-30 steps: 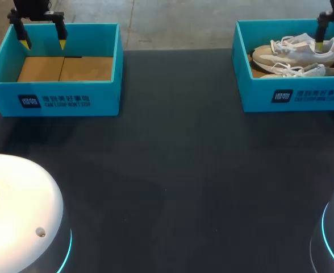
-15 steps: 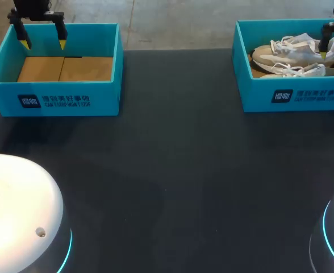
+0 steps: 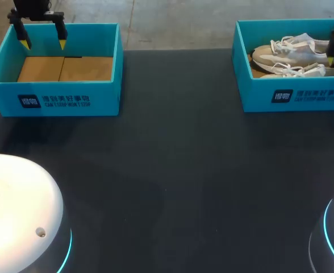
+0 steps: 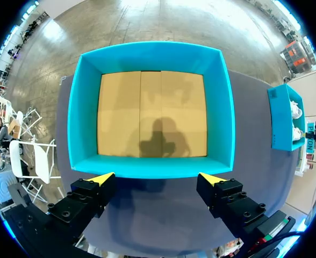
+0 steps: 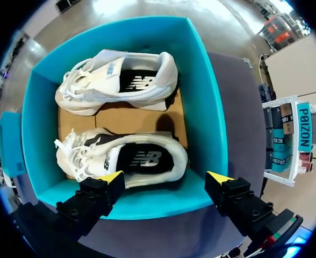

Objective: Take the shoe out of the shoebox, open the shoe tongue, remove and reinsert the insole, then place the shoe into the shoebox

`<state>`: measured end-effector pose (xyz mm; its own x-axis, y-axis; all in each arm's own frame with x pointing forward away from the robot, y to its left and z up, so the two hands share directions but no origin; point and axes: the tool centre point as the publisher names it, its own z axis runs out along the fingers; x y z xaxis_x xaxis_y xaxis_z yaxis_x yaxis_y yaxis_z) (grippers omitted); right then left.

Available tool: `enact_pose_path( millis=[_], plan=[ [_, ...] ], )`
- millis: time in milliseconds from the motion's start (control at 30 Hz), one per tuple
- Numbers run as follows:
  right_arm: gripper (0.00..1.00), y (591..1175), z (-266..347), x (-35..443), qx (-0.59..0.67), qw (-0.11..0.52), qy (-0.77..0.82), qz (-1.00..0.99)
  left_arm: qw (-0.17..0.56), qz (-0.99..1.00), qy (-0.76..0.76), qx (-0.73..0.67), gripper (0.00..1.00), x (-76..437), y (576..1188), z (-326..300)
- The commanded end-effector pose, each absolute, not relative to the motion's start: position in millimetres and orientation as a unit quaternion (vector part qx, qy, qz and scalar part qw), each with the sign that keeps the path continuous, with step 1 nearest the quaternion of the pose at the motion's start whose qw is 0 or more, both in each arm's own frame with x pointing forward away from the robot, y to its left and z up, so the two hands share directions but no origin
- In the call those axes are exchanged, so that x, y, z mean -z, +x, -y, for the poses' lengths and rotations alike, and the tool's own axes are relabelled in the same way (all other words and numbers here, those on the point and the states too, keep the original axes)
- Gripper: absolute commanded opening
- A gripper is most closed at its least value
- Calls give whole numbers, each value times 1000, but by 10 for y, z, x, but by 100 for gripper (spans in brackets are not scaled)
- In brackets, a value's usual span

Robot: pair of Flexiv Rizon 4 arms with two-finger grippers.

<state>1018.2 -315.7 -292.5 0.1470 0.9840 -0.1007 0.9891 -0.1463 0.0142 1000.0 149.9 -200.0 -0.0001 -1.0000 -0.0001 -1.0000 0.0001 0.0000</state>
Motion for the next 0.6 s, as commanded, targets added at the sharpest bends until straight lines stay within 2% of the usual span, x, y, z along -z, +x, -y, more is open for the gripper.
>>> enact_pose_path(
  millis=[33, 100, 200, 267, 433, 567, 600],
  plan=[
    [100, 10218, 3194, 2999, 36, 34, 757, -652, 0, -707, -707, 0, 100, 2000, 10000, -1499],
    [99, 10228, 3217, 3022, 37, 31, 757, -651, 0, -707, -707, 0, 100, 2000, 10000, -1499],
    [85, 10246, 3243, 3037, 33, 28, 757, -652, 0, -707, -707, 0, 100, 2000, 10000, -1499],
    [88, 10258, 3258, 3056, 32, 27, 757, -652, 0, -707, -707, 0, 100, 2000, 10000, -1499],
    [87, 10274, 3269, 3106, 32, 23, 755, -655, 0, -707, -707, 0, 100, 2000, 10000, -1499],
    [81, 10279, 3298, 3153, 36, 21, 754, -656, 0, -707, -707, 0, 100, 2000, 10000, -1499],
    [74, 10279, 3304, 3160, 37, 21, 754, -656, 0, -707, -707, 0, 100, 2000, 10000, -1499]
  ],
)
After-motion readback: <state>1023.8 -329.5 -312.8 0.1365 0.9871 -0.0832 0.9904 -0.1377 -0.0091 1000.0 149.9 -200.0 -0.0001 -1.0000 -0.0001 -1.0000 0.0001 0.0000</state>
